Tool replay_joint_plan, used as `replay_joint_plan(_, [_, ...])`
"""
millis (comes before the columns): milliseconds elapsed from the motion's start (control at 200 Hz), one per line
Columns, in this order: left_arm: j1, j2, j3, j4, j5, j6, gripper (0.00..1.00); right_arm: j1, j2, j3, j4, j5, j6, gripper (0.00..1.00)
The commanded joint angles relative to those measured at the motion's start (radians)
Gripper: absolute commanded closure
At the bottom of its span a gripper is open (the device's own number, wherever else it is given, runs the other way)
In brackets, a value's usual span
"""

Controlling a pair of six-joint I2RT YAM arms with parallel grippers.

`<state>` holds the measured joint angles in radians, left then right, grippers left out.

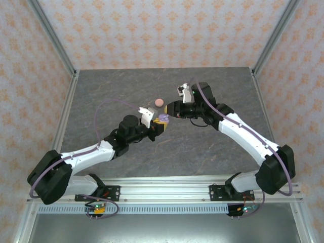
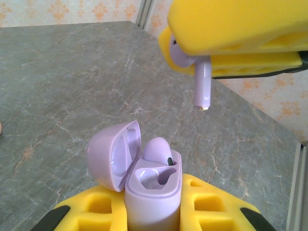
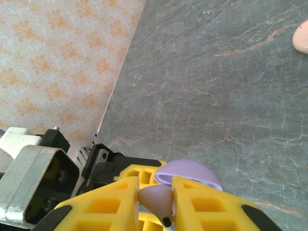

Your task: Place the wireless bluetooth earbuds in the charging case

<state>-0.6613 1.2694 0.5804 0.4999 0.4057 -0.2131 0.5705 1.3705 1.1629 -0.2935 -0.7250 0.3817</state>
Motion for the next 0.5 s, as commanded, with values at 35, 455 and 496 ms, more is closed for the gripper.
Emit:
replay_joint_plan(35, [-0.006, 0.012, 0.001, 0.096, 0.054, -0.021, 0.91, 0.024, -0.021, 0.046, -0.009, 0.055, -0.029, 0.76])
replay_joint_plan(455, [-0.007, 0.013, 0.012, 0.111, 0.060, -0.049, 0.91, 0.054, -0.016, 0.048, -0.018, 0.088, -0.043, 0.76])
replay_joint_plan(496, [-0.007, 0.011, 0.013, 0.109, 0.058, -0.053, 0.91, 0.055, -0.015, 0.048, -0.021, 0.091, -0.045, 0.76])
